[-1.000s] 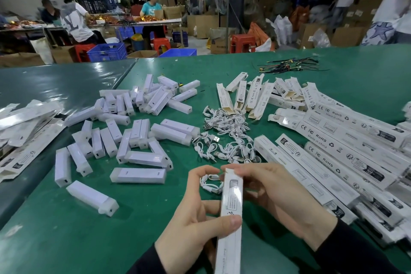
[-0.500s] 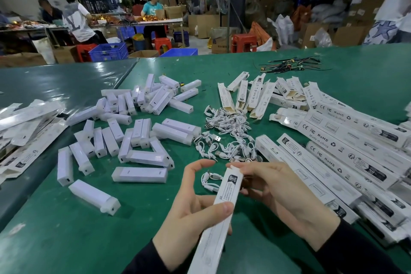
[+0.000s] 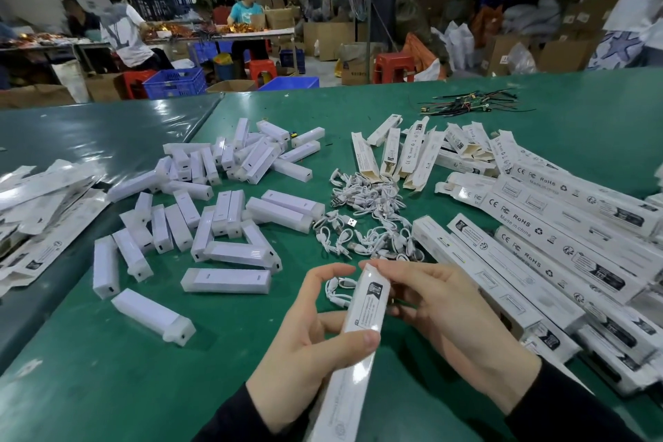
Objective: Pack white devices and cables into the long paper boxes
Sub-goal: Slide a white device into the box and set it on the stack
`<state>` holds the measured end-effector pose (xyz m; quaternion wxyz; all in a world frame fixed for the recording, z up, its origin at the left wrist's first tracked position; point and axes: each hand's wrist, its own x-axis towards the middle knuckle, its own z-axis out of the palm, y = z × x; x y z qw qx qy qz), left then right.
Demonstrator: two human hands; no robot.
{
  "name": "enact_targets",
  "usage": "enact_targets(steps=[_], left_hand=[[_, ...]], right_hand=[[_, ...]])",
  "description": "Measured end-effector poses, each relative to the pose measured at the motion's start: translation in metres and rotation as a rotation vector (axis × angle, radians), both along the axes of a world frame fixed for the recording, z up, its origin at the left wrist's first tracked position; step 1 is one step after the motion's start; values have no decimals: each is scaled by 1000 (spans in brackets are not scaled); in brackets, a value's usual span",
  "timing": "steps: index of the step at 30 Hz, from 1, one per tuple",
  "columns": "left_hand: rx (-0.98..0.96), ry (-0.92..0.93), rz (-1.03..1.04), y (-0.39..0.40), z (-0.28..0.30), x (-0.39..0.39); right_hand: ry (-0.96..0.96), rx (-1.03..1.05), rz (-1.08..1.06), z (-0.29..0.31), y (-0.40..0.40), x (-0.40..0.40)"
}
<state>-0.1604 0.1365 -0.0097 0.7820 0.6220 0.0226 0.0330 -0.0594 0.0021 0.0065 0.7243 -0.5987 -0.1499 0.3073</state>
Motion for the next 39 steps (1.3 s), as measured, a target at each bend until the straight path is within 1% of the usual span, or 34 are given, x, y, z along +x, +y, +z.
enact_targets(steps=[3, 7, 12, 16, 21, 26, 28, 31, 36, 39], left_hand=[[-18, 0, -19, -1, 1, -1], [-32, -15, -38, -1, 2, -1], [-42, -2, -13, 0, 2, -1], [-56, 30, -2, 3, 3, -1], [-28, 39, -10, 6, 4, 0], [19, 43, -24, 5, 3, -1], [22, 41, -30, 5, 3, -1], [-15, 51, -30, 8, 5, -1], [-102, 78, -58, 17, 6, 3], [-73, 110, -59, 21, 6, 8]], right_hand=[[22, -29, 12, -2, 0, 3], [114, -48, 32, -1, 2, 5], [164, -50, 32, -1, 0, 7], [148, -54, 36, -1, 0, 6], [108, -55, 37, -1, 1, 6], [57, -105, 61, -2, 0, 5], [64, -128, 71, -3, 0, 4], [88, -99, 100, -2, -1, 5], [75, -23, 137, 2, -1, 6], [117, 23, 186, 4, -4, 7]])
